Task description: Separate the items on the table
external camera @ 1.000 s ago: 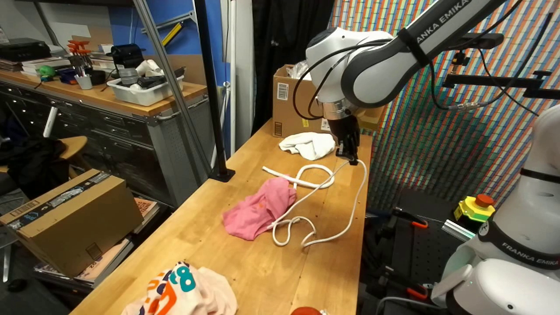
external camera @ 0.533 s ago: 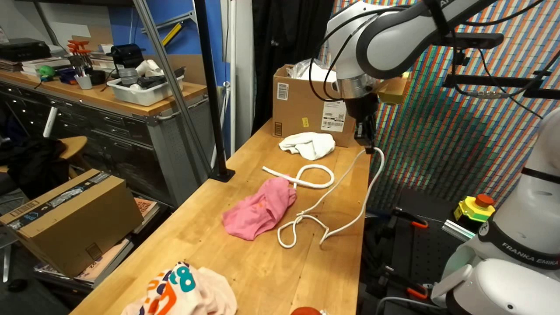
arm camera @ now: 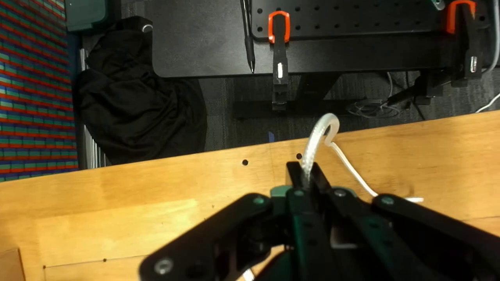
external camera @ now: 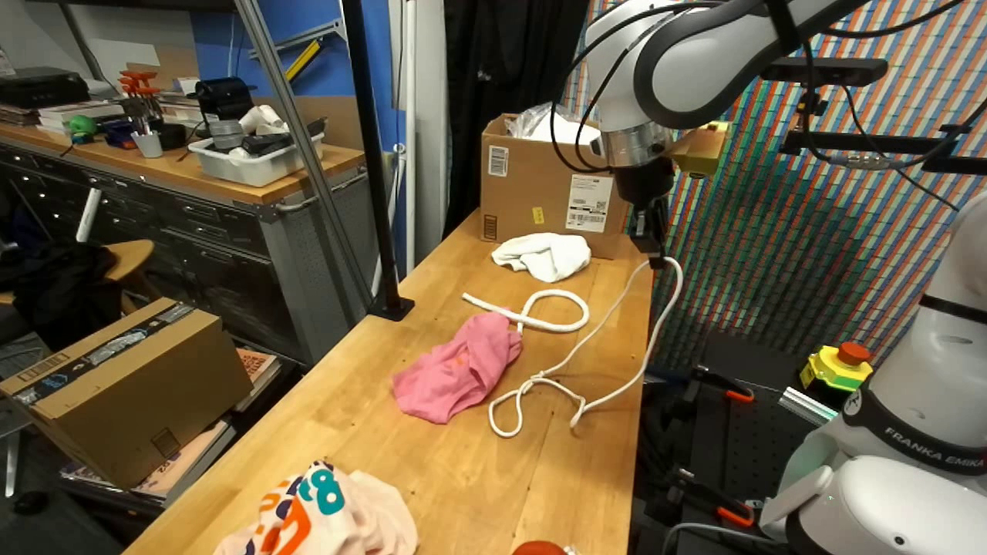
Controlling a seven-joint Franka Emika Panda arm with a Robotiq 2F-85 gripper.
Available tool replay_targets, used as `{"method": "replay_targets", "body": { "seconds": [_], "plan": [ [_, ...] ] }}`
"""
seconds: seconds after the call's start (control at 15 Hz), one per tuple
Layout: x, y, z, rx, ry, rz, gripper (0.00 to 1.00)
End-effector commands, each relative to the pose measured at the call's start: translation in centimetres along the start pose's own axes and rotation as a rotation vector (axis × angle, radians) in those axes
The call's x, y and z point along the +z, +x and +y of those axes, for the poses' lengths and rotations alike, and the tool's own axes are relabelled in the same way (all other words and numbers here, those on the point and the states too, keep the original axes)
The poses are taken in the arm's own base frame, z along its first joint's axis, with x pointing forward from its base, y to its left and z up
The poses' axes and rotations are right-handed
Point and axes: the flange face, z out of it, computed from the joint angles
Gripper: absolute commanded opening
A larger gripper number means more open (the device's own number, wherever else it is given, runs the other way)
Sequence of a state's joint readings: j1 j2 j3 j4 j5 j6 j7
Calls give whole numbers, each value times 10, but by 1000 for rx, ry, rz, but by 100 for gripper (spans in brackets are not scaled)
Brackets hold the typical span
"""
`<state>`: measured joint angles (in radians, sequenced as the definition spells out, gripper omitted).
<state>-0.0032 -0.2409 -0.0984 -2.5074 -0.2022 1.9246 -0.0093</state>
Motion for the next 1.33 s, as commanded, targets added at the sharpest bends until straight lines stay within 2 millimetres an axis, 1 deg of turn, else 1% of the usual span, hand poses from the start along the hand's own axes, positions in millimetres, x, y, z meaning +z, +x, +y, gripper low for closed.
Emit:
{"method": "replay_targets", "body": {
  "seconds": [0.0, 0.33, 0.6, 0.8, 1.0, 1.13, 1.27],
  "plan": [
    [8, 10, -20, -6, 52, 55, 6],
    [26, 28, -47, -11, 116, 104, 6],
    [34, 37, -60, -1, 153, 130, 7],
    [39, 40, -63, -8, 153, 116, 7],
    [47, 37, -59, 0, 122, 62, 7],
    [56, 42, -60, 8, 117, 67, 7],
    [68, 49, -67, 5, 140, 71, 7]
  ]
}}
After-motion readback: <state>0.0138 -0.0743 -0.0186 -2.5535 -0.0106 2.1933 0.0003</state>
